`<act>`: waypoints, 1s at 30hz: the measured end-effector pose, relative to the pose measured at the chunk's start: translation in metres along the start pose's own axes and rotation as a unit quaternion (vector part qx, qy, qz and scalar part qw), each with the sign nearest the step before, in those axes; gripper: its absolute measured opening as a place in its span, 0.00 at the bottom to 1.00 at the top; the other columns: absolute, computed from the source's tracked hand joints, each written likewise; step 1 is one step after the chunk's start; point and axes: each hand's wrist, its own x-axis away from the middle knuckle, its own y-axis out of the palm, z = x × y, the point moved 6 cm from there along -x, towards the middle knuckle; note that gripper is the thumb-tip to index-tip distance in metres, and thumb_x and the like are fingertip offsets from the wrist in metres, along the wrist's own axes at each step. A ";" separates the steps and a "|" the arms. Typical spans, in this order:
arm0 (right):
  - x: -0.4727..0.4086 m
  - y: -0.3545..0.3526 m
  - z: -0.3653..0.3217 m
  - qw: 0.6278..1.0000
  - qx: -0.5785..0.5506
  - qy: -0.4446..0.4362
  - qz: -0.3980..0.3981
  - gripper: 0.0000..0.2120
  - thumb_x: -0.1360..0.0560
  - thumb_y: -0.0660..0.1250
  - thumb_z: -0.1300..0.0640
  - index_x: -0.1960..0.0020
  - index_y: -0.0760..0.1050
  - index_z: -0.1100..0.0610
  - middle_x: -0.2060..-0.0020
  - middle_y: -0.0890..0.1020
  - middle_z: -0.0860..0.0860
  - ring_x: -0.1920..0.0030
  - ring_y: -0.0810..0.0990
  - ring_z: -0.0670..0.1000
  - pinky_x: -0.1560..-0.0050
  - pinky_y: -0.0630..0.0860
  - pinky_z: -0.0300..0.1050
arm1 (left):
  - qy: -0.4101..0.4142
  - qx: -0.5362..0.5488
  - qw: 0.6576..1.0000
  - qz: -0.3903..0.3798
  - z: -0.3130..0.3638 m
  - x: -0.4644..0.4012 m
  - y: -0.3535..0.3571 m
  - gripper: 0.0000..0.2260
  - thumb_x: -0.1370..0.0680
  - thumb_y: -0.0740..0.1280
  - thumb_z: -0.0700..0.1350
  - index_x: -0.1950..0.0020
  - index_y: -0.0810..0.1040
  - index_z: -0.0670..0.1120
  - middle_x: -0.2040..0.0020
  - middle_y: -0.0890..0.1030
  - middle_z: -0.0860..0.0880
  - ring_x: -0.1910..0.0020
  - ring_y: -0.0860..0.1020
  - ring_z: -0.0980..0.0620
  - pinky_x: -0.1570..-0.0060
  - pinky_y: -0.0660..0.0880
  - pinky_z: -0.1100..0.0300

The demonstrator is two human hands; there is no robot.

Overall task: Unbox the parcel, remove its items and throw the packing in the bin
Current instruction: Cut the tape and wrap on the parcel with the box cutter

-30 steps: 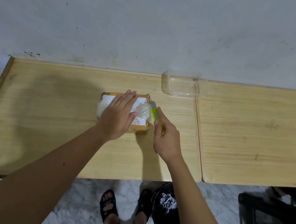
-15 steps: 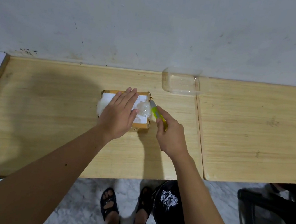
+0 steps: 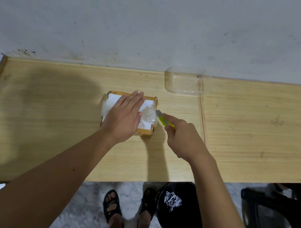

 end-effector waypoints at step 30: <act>0.059 0.019 0.015 0.989 -0.135 0.029 0.060 0.20 0.15 0.60 0.55 0.25 0.71 0.40 0.61 0.85 0.49 0.81 0.71 0.46 0.78 0.72 0.43 | -0.043 0.134 0.985 -0.100 -0.044 -0.012 -0.031 0.29 0.18 0.63 0.65 0.20 0.69 0.52 0.24 0.74 0.50 0.26 0.72 0.47 0.28 0.67 0.50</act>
